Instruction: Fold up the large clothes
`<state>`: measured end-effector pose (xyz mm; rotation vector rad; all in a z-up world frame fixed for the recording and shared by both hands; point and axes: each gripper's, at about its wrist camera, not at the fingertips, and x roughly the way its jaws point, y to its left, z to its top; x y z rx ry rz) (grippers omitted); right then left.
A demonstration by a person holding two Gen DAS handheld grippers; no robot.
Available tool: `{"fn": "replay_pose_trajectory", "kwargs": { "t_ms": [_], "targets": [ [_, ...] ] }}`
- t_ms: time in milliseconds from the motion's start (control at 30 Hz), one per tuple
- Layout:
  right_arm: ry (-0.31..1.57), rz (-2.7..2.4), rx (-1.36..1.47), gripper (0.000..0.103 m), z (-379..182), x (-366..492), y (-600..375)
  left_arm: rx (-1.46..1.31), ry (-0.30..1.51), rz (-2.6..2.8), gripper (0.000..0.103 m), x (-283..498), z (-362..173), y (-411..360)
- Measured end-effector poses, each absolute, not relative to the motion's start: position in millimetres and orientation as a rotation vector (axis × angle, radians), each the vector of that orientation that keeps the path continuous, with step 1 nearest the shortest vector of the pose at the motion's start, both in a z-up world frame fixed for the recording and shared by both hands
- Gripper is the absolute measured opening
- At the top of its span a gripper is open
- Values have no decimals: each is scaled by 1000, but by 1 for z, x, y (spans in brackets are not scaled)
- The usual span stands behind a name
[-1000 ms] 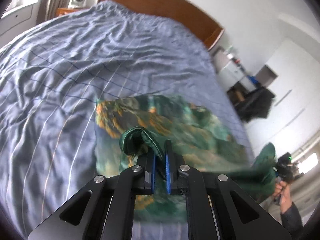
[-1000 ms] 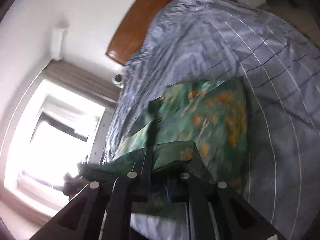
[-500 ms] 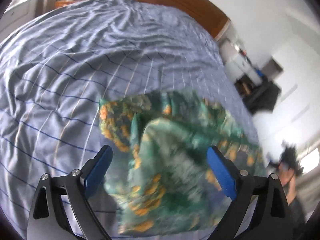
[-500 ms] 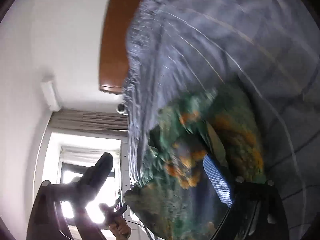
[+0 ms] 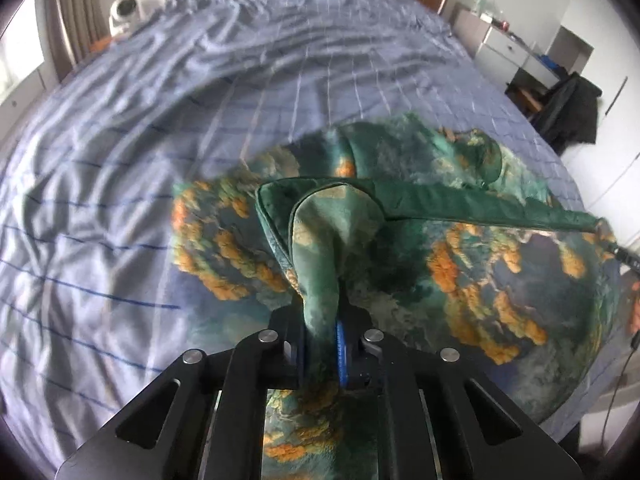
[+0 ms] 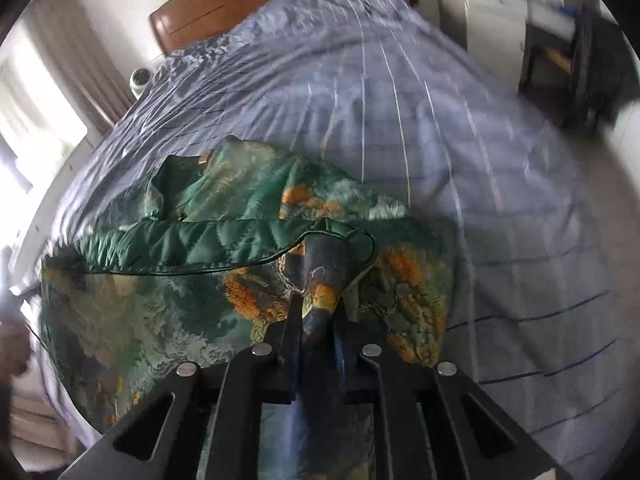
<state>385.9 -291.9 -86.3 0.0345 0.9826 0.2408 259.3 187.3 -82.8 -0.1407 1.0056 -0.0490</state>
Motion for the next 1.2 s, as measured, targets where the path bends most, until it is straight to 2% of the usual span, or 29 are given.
{"fn": "replay_pose_trajectory", "kwargs": {
  "t_ms": [267,500,633,767,867,1000,1200],
  "targets": [
    [665,172,-260,11,0,355,-262,-115,765,50,8,265,-9,197],
    [557,63,-289,11,35,412,-254,-117,667,154,8,333,-7,199],
    [590,15,-351,11,8,454,-245,-58,720,219,8,367,-54,194],
    [723,-13,-351,11,-59,492,-244,-12,828,253,9,383,-122,198],
    [814,4,-357,11,-111,504,-246,-33,844,247,9,378,-158,199],
    [852,36,-329,11,-156,505,-251,-52,830,231,11,380,-169,202],
    [862,80,-200,11,-165,511,-266,-88,829,218,12,384,-179,205]
  ]
}}
